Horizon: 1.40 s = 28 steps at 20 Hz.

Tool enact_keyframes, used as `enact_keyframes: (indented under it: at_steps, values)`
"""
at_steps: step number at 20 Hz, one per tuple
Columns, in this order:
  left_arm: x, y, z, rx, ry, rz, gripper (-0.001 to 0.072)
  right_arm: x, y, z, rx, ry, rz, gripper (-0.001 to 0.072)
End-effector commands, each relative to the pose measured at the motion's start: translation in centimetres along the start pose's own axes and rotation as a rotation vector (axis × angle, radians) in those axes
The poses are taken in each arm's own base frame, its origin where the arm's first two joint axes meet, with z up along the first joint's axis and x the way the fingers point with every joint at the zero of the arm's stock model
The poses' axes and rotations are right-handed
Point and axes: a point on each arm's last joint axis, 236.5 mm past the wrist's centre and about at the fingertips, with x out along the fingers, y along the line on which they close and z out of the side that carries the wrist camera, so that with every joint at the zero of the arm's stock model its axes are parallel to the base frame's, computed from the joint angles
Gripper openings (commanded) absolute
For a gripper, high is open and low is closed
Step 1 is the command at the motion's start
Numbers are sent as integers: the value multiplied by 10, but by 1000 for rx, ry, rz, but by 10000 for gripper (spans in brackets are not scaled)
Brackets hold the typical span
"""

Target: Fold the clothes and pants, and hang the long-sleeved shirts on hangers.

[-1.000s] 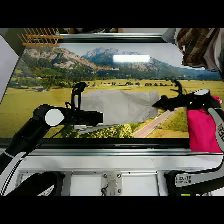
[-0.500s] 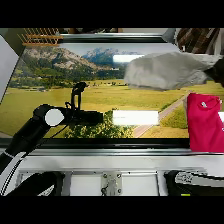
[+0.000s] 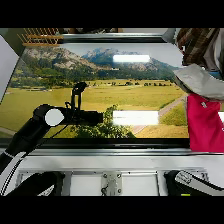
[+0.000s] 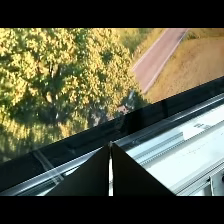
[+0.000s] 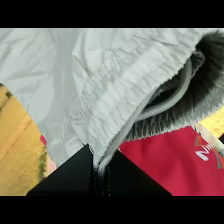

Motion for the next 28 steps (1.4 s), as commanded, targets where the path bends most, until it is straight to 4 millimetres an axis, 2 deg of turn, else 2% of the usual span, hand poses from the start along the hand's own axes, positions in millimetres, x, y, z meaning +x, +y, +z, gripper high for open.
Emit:
enact_keyframes:
  at_steps: [1,3,6,11,14,17,18,20,21,23,24,25,26,27,28]
  values:
    - [0,0,0,17,-1,0,6,-24,-31,-18,58,18,-122,12]
    - [0,0,0,17,-1,0,6,-30,-38,-37,65,48,-140,13]
    - [0,0,0,17,1,0,6,-30,-55,-76,92,114,-187,13]
    - [0,0,-2,31,10,1,6,-15,-91,-141,107,207,-272,13]
    - [0,0,-4,31,18,2,6,-3,-103,-167,104,258,-295,15]
    - [0,1,-6,31,26,4,6,1,-107,-177,102,290,-306,26]
    - [0,1,-6,31,27,4,6,0,-107,-177,72,294,-301,100]
    - [0,1,-6,32,27,4,6,-4,-105,-172,-28,287,-280,601]
    - [0,1,-6,32,27,4,6,-10,-101,-161,-84,256,-262,645]
    - [0,1,-6,32,26,4,6,-34,-79,-123,-145,97,-198,636]
    - [0,1,-6,31,26,4,6,-51,-56,-103,-165,-4,-116,636]
    - [0,1,-6,31,26,3,6,-67,-23,-90,-211,-90,-5,636]
    - [0,1,-6,31,26,4,6,-81,19,-91,-275,-140,147,636]
    - [0,1,-5,31,23,3,6,-92,59,-104,-338,-141,288,636]
    - [0,1,-5,30,23,3,6,-101,96,-128,-413,-99,423,636]
